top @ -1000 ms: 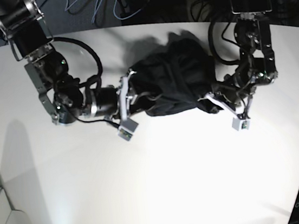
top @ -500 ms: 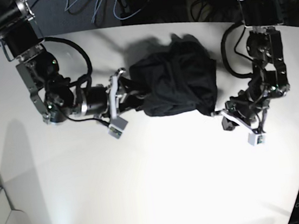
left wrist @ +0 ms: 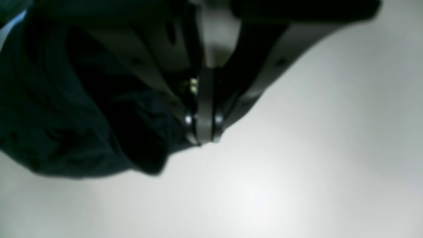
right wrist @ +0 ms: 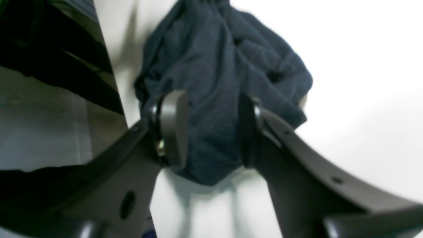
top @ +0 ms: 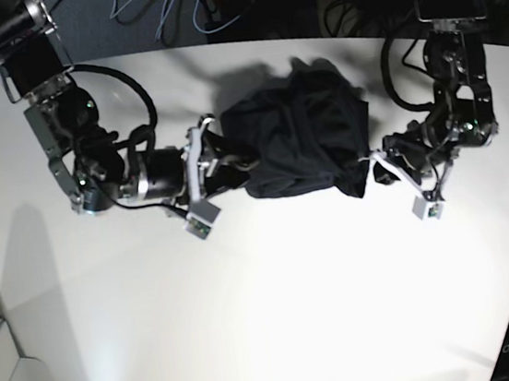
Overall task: Fold the T-shirt properly
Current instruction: 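Press and square the bundle between both grippers, then tuck and flatten the bundle's edges with both grippers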
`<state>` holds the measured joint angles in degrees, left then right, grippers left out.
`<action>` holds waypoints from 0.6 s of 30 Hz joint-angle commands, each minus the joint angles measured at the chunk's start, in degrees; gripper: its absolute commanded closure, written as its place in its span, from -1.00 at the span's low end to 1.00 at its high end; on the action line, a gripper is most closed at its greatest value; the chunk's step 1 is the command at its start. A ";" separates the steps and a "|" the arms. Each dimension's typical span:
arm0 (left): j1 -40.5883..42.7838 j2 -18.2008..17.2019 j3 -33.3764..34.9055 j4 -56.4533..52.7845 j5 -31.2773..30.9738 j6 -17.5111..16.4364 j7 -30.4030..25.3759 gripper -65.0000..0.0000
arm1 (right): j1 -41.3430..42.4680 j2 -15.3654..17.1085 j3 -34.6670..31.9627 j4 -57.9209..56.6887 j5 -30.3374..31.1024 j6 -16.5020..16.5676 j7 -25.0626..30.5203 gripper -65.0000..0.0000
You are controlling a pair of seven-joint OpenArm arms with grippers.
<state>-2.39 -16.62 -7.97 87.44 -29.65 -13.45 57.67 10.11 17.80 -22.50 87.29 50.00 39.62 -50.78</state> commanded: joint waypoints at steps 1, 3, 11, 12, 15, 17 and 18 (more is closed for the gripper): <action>-0.55 -1.00 -0.25 2.36 -0.55 -0.22 0.13 1.00 | 1.28 0.26 0.39 0.76 1.30 0.38 1.33 0.31; 1.03 -1.88 -0.17 4.91 -0.46 -0.22 3.21 1.00 | 1.36 0.35 1.10 0.67 1.21 0.38 1.42 0.31; 7.62 -3.82 -0.08 13.00 -0.46 -0.31 9.19 1.00 | 1.36 3.34 6.72 0.85 1.21 0.38 1.42 0.31; 8.24 -3.55 0.19 13.26 -0.37 -0.31 9.28 1.00 | 1.36 3.60 6.72 0.76 1.21 0.38 1.51 0.31; 8.85 -3.20 0.27 12.74 -0.46 -0.31 9.10 1.00 | 1.45 4.31 6.99 0.58 1.12 0.38 1.95 0.44; 10.00 -2.06 0.27 12.65 -0.11 -0.31 9.01 1.00 | 1.45 4.57 6.99 0.49 1.04 0.38 1.95 0.63; 10.26 -1.53 0.27 12.65 -0.02 -0.31 9.01 1.00 | 1.45 4.66 6.99 0.49 1.04 0.38 2.04 0.73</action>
<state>8.10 -17.87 -7.49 99.31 -29.15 -13.58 67.11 10.28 21.87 -15.86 87.05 49.80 39.59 -50.13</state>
